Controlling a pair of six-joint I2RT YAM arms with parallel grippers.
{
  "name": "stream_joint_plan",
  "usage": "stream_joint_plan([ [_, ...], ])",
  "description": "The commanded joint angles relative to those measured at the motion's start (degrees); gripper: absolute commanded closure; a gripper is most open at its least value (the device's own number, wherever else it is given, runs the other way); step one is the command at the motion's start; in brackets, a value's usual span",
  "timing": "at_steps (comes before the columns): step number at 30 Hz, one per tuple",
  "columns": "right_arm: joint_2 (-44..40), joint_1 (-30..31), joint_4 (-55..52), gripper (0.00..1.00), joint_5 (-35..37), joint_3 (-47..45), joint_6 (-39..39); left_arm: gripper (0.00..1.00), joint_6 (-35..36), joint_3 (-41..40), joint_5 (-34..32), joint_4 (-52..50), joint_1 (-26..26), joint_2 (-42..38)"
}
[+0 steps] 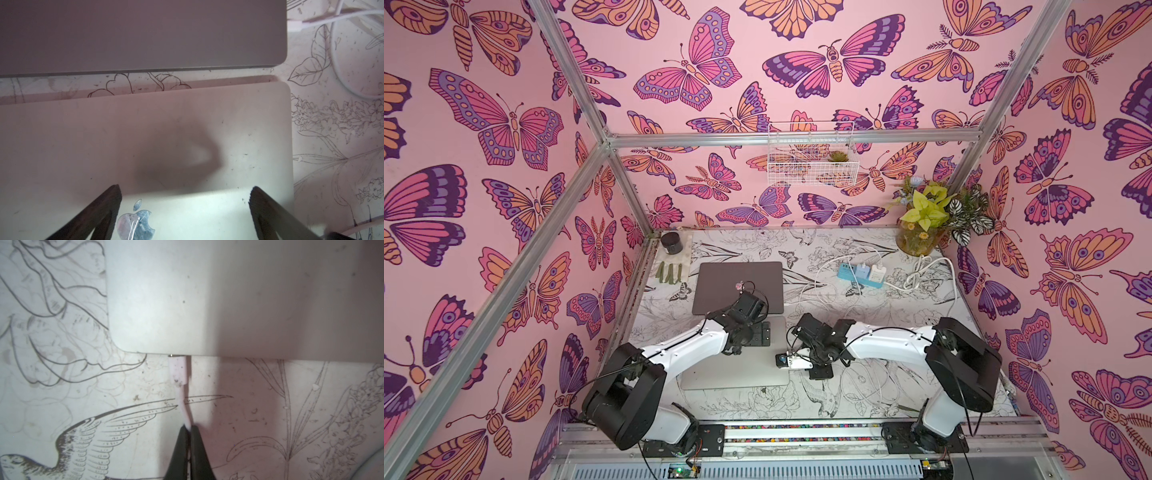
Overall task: Unplug the laptop charger
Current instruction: Remove the charging cable from the laptop.
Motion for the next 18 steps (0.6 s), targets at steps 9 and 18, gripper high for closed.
stream_joint_plan([
  [9, 1.9, -0.4, -8.7, 1.00, 8.6, 0.0, 0.1, 0.00, 0.7, -4.0, -1.2, 2.7, 1.9, -0.8],
  [18, -3.4, -0.4, -9.0, 1.00, 5.1, -1.9, 2.9, 0.00, -0.7, -6.5, -1.3, 4.4, 3.0, -0.3],
])
